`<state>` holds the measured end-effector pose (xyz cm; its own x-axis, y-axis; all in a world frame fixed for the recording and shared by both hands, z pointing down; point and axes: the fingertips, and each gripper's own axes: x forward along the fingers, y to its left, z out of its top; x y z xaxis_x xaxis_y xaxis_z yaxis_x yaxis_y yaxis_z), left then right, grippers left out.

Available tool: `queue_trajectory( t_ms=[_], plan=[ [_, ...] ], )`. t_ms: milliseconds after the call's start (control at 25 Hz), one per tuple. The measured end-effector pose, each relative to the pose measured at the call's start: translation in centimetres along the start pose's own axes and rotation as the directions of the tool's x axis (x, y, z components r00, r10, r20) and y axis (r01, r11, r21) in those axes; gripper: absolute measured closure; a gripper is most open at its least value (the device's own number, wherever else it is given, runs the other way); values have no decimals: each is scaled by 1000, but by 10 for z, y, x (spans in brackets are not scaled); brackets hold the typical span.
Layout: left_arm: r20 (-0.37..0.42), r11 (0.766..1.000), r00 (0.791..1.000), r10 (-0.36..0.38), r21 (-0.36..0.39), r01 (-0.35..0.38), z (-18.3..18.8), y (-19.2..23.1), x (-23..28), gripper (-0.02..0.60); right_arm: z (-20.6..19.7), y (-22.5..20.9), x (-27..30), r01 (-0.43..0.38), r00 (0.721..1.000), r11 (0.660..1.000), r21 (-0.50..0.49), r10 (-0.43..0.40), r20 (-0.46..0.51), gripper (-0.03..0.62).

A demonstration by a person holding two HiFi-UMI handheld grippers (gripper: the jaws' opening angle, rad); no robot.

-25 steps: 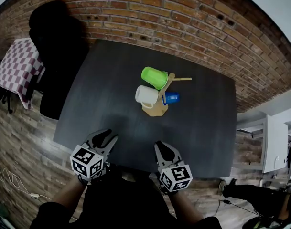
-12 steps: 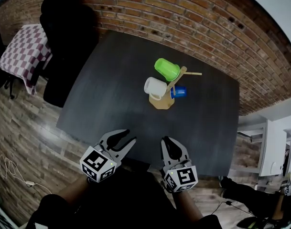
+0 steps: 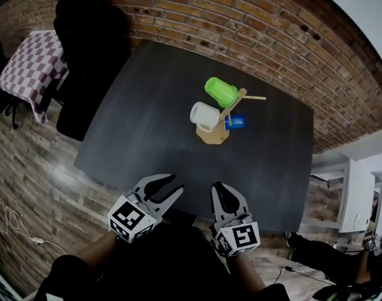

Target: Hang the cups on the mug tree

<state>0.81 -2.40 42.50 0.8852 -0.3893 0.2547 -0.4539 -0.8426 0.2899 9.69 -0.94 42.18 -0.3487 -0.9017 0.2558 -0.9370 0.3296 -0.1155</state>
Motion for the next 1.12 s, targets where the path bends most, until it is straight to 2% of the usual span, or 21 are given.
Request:
queue_trajectory(
  t_ms=[160,880,1120],
  plan=[
    [-23,1000,1000,-6,-12,5,-7,0,2,442,-6,-3,-3,5,999,1000,5,-5,-33,540],
    [-42,999,999,-3,-51,1,-12,5,14,442,0,-18,-8,27,1000,999,24,-27,-2,542],
    [-3,999,999,39,-37,-39,4,25,17,442,3,-27,-8,26,1000,1000,8,-26,-5,543]
  ],
)
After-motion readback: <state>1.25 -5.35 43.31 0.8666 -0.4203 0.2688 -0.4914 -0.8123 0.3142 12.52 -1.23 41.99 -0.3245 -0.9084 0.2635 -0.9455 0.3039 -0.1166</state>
